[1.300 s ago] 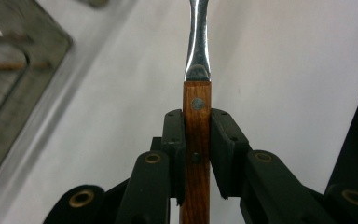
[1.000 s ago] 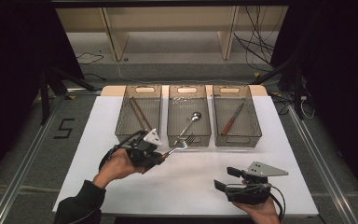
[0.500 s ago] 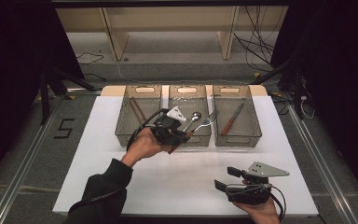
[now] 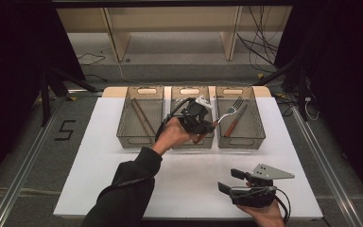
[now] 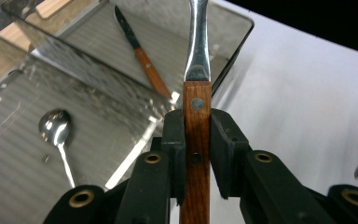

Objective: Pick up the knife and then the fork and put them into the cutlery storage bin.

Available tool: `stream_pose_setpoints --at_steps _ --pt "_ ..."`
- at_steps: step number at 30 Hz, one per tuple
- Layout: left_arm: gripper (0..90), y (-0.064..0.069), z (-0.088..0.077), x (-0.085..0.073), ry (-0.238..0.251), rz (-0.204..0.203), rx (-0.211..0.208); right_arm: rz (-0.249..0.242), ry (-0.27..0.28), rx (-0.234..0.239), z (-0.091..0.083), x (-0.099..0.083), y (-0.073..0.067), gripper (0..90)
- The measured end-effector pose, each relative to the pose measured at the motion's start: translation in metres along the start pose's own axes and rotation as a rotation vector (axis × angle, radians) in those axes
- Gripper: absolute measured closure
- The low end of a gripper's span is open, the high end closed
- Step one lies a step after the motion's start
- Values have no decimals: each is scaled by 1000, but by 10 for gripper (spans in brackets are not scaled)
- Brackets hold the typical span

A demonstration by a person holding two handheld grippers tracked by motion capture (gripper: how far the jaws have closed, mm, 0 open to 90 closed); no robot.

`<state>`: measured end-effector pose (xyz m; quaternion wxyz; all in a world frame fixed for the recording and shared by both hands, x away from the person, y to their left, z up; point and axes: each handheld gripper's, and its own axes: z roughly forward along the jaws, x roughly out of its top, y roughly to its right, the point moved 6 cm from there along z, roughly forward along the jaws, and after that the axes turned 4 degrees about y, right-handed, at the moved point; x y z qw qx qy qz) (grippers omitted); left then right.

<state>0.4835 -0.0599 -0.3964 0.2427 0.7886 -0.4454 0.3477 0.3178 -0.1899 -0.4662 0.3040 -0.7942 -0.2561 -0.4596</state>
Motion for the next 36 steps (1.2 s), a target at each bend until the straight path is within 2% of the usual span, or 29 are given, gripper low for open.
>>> stream_pose_setpoints --at_steps 5,15,25,32,36 --pt "766 -1 11 9 12 -14 1 0 0 2 0 0 0 275" --pt "766 -6 33 28 53 -76 -7 4 0 6 0 0 -1 275" --pt "766 -13 54 45 93 -123 16 5 4 9 0 0 -1 274" --pt "765 -17 68 48 108 -163 17 7 3 12 0 0 -1 275" --pt "766 -17 74 48 109 -172 22 7 4 12 -1 0 -1 275"
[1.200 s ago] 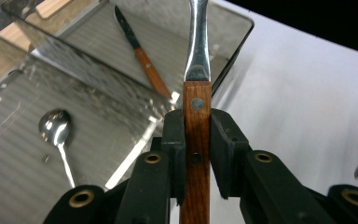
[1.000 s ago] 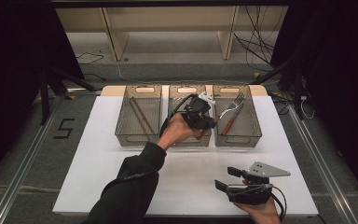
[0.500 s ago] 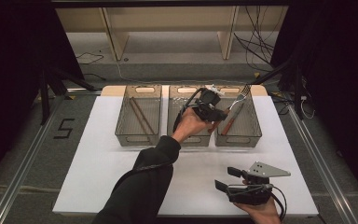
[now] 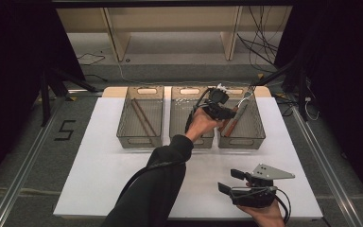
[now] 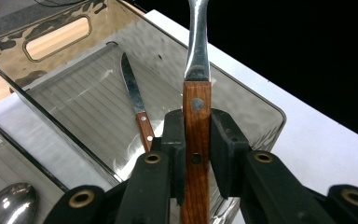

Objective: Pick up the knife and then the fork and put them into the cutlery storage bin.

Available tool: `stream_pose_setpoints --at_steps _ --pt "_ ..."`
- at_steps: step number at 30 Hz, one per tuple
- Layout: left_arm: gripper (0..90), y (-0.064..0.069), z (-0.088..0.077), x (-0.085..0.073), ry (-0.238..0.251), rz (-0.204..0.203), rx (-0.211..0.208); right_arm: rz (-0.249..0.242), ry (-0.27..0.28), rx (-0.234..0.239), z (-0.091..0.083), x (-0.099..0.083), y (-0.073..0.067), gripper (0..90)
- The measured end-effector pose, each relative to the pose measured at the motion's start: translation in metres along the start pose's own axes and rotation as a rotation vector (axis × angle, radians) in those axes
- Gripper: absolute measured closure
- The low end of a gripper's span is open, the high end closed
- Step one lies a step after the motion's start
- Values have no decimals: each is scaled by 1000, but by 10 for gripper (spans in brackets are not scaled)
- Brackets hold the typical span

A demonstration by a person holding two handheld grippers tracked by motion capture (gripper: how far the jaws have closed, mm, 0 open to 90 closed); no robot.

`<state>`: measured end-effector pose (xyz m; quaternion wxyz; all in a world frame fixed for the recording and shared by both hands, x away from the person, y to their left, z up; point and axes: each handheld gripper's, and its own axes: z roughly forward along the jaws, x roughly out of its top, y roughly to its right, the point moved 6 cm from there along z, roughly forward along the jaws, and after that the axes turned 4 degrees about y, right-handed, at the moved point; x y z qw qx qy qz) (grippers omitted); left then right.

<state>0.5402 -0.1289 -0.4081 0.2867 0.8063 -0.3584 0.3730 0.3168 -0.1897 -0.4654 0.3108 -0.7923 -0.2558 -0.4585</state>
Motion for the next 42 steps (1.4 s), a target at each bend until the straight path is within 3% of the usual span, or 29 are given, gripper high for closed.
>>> stream_pose_setpoints --at_steps 18,32,38,42 --pt "765 -1 14 1 15 -22 15 -3 -4 4 1 0 -1 275" --pt "765 3 30 -7 -15 -38 24 1 -1 6 0 0 0 274" --pt "763 4 34 -13 -52 -24 44 0 -2 6 0 0 0 274" --pt "761 0 36 -16 -64 -51 61 -1 -3 6 0 0 0 274"
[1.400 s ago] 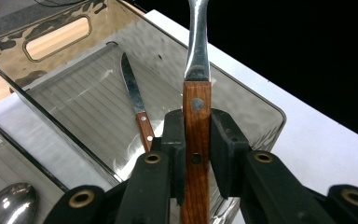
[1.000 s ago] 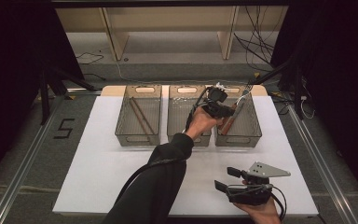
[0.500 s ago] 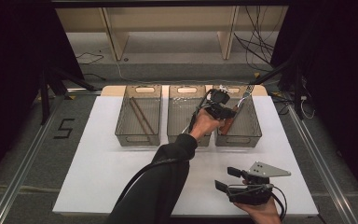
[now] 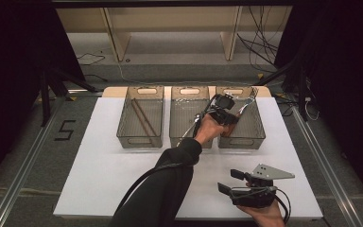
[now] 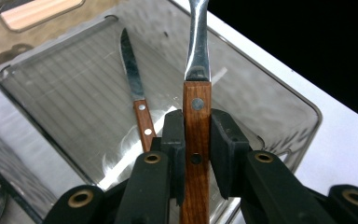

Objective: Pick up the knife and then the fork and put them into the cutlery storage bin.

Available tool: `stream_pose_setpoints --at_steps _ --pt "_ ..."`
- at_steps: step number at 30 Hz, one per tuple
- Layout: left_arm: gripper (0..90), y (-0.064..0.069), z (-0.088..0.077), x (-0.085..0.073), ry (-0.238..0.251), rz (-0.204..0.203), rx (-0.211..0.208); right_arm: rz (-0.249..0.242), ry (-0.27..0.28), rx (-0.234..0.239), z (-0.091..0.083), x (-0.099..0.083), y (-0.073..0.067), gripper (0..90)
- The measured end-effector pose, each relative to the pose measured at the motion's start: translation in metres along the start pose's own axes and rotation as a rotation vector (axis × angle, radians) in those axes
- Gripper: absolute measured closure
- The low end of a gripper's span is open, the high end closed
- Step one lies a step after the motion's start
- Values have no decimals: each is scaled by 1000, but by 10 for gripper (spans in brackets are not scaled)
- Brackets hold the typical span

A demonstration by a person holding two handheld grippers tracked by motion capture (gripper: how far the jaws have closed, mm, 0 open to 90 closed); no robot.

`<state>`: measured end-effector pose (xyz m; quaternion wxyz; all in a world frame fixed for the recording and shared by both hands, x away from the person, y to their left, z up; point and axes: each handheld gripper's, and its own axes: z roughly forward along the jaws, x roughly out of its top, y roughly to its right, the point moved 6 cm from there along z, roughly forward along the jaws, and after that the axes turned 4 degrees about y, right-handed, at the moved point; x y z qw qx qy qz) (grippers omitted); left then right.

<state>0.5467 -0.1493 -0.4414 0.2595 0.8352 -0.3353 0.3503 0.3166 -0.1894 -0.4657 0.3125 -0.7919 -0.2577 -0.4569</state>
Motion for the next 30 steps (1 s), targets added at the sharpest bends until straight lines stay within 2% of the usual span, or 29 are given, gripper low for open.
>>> stream_pose_setpoints --at_steps 2,4,7,10,12,21,24,30 --pt "753 -1 1 -2 -16 0 6 1 0 0 0 0 0 275" --pt "725 -2 0 -1 -1 -12 24 2 0 0 0 0 0 274" --pt "547 -2 -5 2 1 -35 9 3 0 -2 0 0 0 275" --pt "444 -3 -13 6 6 -45 -10 1 0 -1 0 0 0 275" --pt "403 -3 -18 6 2 -37 -16 0 -2 -2 0 0 0 274" --pt "324 -7 -49 7 40 -29 -54 0 -4 -7 1 -1 1 274" --pt "305 -9 -60 5 58 -40 -73 -1 -4 -9 1 -1 1 274" --pt "266 -16 -84 -9 82 -27 -88 3 -4 -14 1 -1 2 274"
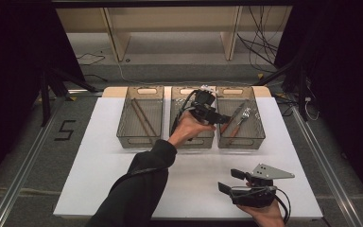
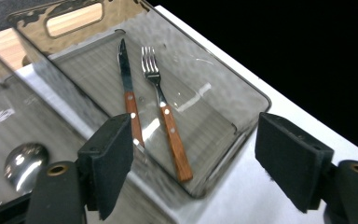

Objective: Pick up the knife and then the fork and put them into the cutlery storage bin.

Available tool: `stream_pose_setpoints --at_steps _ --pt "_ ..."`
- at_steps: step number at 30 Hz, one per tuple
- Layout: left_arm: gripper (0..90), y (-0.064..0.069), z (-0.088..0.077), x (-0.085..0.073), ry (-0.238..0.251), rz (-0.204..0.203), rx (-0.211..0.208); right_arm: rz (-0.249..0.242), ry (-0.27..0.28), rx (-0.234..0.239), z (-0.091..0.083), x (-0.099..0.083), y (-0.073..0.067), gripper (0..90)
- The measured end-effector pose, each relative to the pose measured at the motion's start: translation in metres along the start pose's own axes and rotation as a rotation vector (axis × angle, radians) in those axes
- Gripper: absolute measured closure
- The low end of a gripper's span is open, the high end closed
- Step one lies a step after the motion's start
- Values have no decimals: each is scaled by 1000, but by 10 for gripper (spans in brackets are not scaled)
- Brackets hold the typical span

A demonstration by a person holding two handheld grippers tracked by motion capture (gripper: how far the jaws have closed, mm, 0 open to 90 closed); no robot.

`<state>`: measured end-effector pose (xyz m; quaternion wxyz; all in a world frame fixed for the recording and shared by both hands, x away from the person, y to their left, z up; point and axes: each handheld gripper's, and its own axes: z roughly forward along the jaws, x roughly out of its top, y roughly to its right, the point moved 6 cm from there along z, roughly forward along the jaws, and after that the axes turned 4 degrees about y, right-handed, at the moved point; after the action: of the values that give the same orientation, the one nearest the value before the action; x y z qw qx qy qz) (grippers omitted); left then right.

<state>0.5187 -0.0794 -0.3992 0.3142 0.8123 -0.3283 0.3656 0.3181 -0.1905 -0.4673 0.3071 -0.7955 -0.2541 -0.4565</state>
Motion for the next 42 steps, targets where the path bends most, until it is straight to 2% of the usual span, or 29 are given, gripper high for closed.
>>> stream_pose_setpoints --at_steps 13,18,22,26,28,38,42 --pt "216 -14 -72 -54 65 6 0 2 -1 -9 0 -1 3 273" --pt "208 -19 -95 -81 60 27 -10 -1 5 -11 1 0 3 273" --pt "183 -24 -111 -100 68 16 8 1 3 -11 1 -1 3 273" --pt "171 -24 -124 -117 72 22 3 -10 8 -8 3 -1 2 268" --pt "161 -23 -129 -122 75 33 15 -16 3 -10 4 -1 1 266" --pt "156 -12 -151 -146 116 69 15 -24 20 -11 2 0 1 266" --pt "156 -14 -160 -157 153 42 5 -25 22 -12 1 0 1 265"
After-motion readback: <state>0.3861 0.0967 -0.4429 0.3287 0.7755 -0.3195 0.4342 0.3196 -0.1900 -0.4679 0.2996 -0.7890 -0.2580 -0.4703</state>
